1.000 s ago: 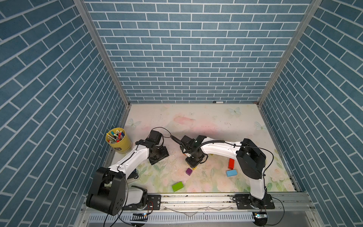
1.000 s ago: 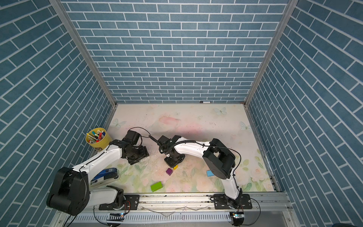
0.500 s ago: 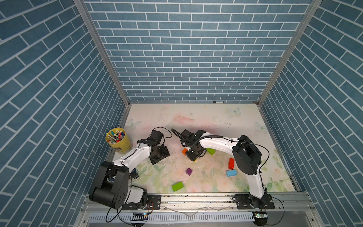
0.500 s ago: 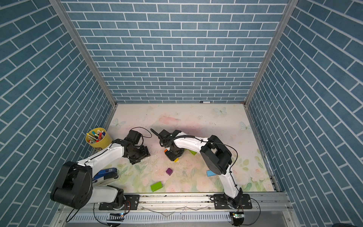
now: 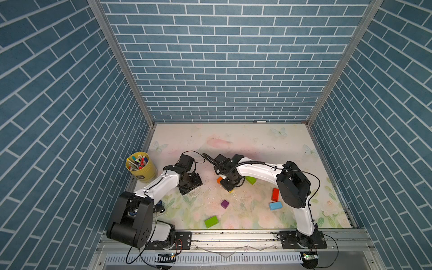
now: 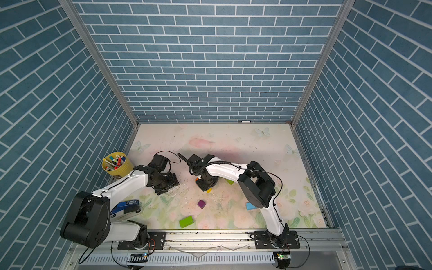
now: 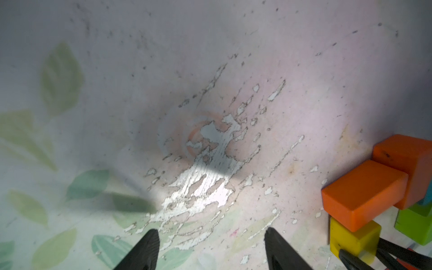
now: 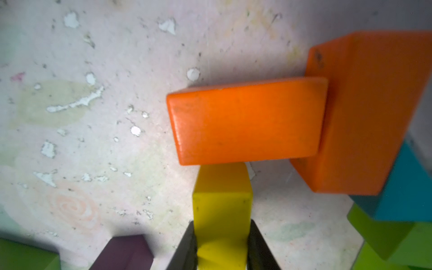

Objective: Assemble a heart with building blocks
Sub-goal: Assemble the building block at the center of the board.

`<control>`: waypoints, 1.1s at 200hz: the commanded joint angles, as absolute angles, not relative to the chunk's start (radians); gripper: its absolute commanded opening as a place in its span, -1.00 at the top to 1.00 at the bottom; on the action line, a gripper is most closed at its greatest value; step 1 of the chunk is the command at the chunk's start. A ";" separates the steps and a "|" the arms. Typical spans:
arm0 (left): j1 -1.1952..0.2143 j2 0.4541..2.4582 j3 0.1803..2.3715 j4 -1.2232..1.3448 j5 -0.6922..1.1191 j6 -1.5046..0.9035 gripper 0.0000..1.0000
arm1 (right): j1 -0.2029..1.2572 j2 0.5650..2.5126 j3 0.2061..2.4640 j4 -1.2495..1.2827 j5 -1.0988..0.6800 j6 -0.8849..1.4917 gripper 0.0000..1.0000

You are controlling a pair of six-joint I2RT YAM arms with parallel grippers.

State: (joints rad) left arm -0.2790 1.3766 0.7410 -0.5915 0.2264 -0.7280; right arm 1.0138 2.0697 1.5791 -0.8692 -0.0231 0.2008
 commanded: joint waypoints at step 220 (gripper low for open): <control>-0.272 1.381 0.735 -0.587 0.233 -0.719 -0.47 | 1.028 2.087 1.634 -0.905 -0.008 0.172 0.22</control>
